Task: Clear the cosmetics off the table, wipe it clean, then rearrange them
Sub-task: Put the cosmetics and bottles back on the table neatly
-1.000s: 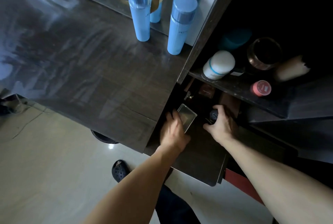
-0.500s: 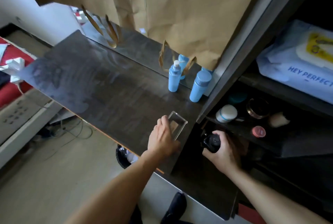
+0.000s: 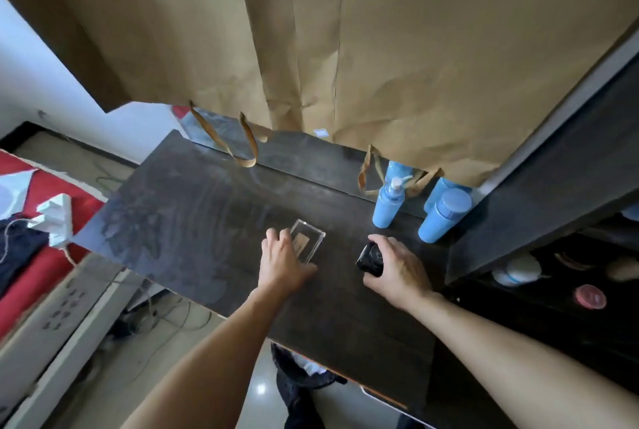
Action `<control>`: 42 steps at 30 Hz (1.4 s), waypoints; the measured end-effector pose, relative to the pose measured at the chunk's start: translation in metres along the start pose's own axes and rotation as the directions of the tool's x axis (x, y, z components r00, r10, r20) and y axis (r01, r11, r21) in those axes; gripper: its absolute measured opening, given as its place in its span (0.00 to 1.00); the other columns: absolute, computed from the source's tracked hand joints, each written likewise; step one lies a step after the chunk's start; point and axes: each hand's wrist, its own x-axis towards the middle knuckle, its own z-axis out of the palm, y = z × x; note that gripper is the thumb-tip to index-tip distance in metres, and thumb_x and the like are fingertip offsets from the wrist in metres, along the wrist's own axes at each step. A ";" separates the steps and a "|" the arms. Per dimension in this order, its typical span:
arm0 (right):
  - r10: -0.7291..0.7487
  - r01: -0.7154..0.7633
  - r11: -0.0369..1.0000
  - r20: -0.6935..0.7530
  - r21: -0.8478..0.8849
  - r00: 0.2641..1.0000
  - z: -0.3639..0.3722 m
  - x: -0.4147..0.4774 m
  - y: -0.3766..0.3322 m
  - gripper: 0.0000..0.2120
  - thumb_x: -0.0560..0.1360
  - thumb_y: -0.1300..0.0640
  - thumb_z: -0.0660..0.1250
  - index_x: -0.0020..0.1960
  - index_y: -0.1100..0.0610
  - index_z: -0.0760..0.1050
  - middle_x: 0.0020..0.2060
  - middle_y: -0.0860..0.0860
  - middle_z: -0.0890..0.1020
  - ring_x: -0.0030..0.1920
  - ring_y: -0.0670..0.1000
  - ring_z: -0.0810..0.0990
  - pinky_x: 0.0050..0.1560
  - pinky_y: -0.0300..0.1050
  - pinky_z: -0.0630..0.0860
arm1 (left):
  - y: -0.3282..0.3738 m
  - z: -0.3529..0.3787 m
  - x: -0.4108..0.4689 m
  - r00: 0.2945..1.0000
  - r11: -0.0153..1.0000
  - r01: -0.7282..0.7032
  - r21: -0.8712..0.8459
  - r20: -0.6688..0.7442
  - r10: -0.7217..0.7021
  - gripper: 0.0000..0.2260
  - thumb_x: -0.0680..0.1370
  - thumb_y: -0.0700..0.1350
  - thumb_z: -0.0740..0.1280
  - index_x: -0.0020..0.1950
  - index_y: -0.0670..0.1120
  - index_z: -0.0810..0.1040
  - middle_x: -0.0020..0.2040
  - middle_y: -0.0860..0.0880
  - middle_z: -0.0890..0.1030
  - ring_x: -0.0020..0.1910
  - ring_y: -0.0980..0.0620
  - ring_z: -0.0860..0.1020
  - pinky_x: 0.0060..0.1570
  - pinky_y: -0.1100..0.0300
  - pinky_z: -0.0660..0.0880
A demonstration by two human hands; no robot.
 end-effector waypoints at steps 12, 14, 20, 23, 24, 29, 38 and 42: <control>0.151 -0.151 0.956 -0.019 -0.251 0.988 0.037 0.111 -0.041 0.29 0.69 0.54 0.71 0.67 0.52 0.65 0.60 0.51 0.72 0.62 0.54 0.69 0.55 0.50 0.74 | -0.019 0.007 0.125 0.973 0.972 -0.230 0.050 0.027 0.229 0.25 0.63 0.50 0.72 0.57 0.46 0.71 0.54 0.46 0.74 0.55 0.44 0.69 0.55 0.53 0.68; 0.161 -0.162 0.952 -0.024 -0.260 0.987 0.038 0.122 -0.041 0.29 0.69 0.56 0.71 0.68 0.54 0.65 0.60 0.53 0.71 0.63 0.56 0.69 0.57 0.51 0.73 | -0.017 0.013 0.137 0.966 0.965 -0.258 0.057 0.043 0.255 0.24 0.64 0.50 0.72 0.57 0.45 0.72 0.55 0.45 0.73 0.55 0.44 0.68 0.56 0.53 0.68; 0.204 -0.204 0.937 -0.032 -0.282 0.979 0.038 0.141 -0.043 0.28 0.70 0.61 0.69 0.68 0.54 0.63 0.62 0.54 0.70 0.60 0.58 0.73 0.56 0.53 0.74 | -0.013 0.028 0.152 0.956 0.955 -0.289 0.064 0.079 0.284 0.23 0.68 0.50 0.73 0.58 0.43 0.72 0.58 0.43 0.71 0.58 0.43 0.67 0.59 0.53 0.67; 0.193 -0.198 0.931 -0.047 -0.307 0.980 0.040 0.140 -0.045 0.28 0.71 0.62 0.67 0.69 0.53 0.62 0.62 0.53 0.69 0.60 0.58 0.73 0.54 0.54 0.75 | -0.016 0.032 0.149 0.944 0.942 -0.327 0.077 0.065 0.323 0.24 0.70 0.53 0.73 0.59 0.43 0.72 0.58 0.43 0.71 0.58 0.42 0.67 0.59 0.53 0.67; 0.188 -0.194 0.931 -0.050 -0.310 0.981 0.040 0.138 -0.045 0.29 0.71 0.63 0.67 0.69 0.52 0.62 0.63 0.53 0.68 0.62 0.57 0.71 0.54 0.53 0.75 | -0.016 0.032 0.148 0.941 0.939 -0.336 0.071 0.062 0.332 0.22 0.70 0.53 0.73 0.58 0.43 0.73 0.58 0.42 0.71 0.58 0.42 0.68 0.59 0.53 0.67; 0.153 -0.170 0.935 -0.079 -0.311 0.985 0.045 0.125 -0.049 0.35 0.71 0.67 0.64 0.74 0.50 0.59 0.69 0.56 0.62 0.68 0.59 0.64 0.55 0.54 0.76 | -0.021 0.022 0.142 0.940 0.942 -0.336 0.018 0.076 0.334 0.16 0.73 0.50 0.68 0.56 0.42 0.76 0.56 0.42 0.71 0.57 0.41 0.69 0.57 0.49 0.70; -0.068 0.021 0.978 -0.222 -0.207 0.973 0.028 0.058 -0.047 0.22 0.67 0.63 0.67 0.61 0.54 0.73 0.55 0.51 0.76 0.55 0.55 0.76 0.33 0.51 0.79 | -0.012 -0.001 0.090 0.940 0.941 -0.334 0.055 -0.051 0.337 0.13 0.74 0.45 0.66 0.57 0.44 0.76 0.55 0.44 0.75 0.54 0.43 0.75 0.44 0.50 0.74; -0.075 0.024 0.983 -0.276 -0.183 0.958 0.015 0.003 -0.014 0.19 0.67 0.61 0.68 0.58 0.53 0.75 0.51 0.48 0.77 0.52 0.51 0.77 0.32 0.46 0.77 | 0.011 0.012 0.041 0.933 0.936 -0.351 0.000 -0.084 0.349 0.09 0.74 0.45 0.66 0.52 0.45 0.77 0.51 0.47 0.78 0.48 0.42 0.78 0.39 0.54 0.70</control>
